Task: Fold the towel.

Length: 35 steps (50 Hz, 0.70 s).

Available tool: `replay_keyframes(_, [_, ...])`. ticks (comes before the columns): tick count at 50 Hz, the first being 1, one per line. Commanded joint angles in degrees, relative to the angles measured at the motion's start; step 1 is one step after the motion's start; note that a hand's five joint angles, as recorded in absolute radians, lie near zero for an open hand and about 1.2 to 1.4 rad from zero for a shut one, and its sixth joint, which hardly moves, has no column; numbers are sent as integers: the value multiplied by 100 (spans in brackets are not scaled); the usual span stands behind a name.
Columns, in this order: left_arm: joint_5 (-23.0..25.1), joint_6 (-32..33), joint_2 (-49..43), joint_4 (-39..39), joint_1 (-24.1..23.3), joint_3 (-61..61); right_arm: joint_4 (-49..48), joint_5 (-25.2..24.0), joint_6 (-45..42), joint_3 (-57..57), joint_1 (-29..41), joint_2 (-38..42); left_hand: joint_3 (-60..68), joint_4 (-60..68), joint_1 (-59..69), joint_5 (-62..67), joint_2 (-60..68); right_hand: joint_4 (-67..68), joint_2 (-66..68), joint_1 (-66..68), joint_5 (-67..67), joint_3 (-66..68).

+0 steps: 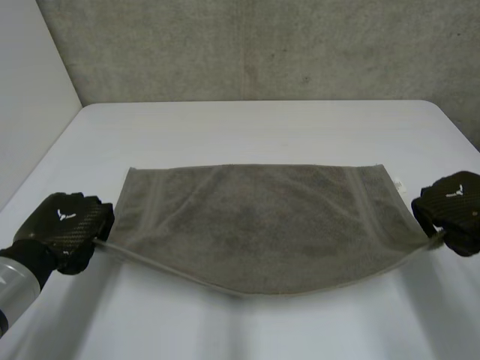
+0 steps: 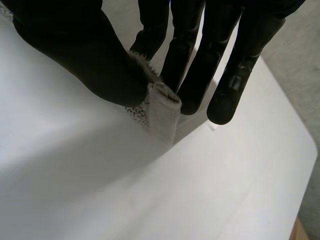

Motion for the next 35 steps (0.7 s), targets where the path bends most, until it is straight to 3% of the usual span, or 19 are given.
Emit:
replay_keyframes(1, [173,124,-1106,739,37,680,-1106,15,697,-384,88,1090,1033,1023,1282,1094,1028,1148,1232,121,1276,1185])
replay_keyframes(11, [76,88,-3051,916,-280,2440,-1723,306,1586,-1467,562,2507,1033,1023,1282,1094,1028,1148,1232,121,1276,1185])
replay_keyframes(18, [-257,36,-4437,933,-499,3914,-2495,560,2200,-2467,790,3420,1033,1023,1282,1094,1028,1148,1232,121,1276,1185])
replay_keyframes(29, [-319,-246,-5661,1021,-816,5217,-3514,1035,2534,-3487,1133,4378,1033,1023,1282,1094,1028,1148,1232,121,1276,1185])
replay_keyframes(35, [-715,-272,-6364,1030,-886,6105,-3789,1281,2544,-3848,1160,4731,1033,1023,1282,1094,1028,1148,1232,121,1276,1185])
